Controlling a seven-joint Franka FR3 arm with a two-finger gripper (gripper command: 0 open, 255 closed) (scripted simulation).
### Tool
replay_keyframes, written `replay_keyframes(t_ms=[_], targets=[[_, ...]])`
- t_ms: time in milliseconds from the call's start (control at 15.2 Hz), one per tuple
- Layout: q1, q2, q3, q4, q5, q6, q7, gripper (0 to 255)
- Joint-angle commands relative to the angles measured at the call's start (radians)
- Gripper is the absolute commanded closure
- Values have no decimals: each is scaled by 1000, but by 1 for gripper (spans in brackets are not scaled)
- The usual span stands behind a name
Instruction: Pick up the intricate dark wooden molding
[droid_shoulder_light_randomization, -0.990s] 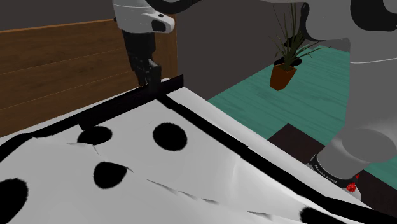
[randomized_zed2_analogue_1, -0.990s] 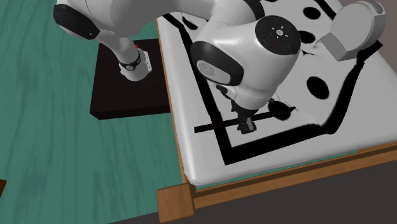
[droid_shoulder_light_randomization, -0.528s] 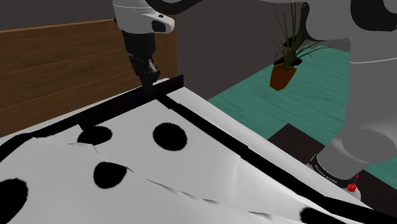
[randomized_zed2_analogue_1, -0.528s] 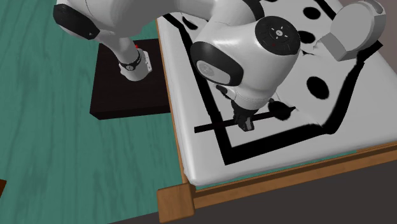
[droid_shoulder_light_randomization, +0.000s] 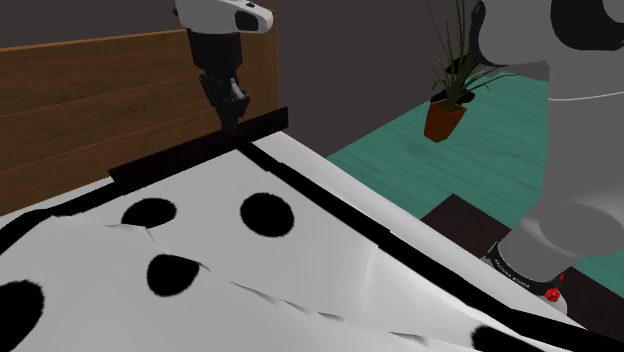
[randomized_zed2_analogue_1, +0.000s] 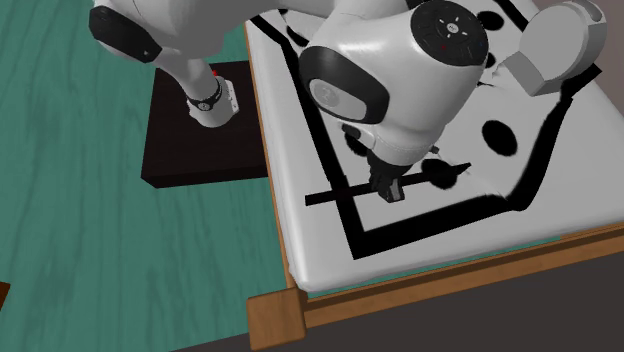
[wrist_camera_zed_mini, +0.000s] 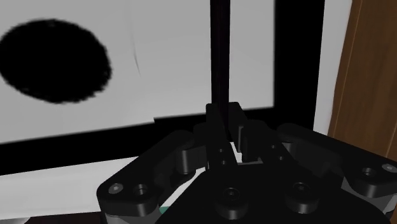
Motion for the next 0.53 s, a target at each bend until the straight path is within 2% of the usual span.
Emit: replay_keyframes(t_ms=[0, 462], targets=[[13, 2, -1, 36, -1, -31, -3, 255], [81, 27, -15, 188, -20, -146, -13, 255]])
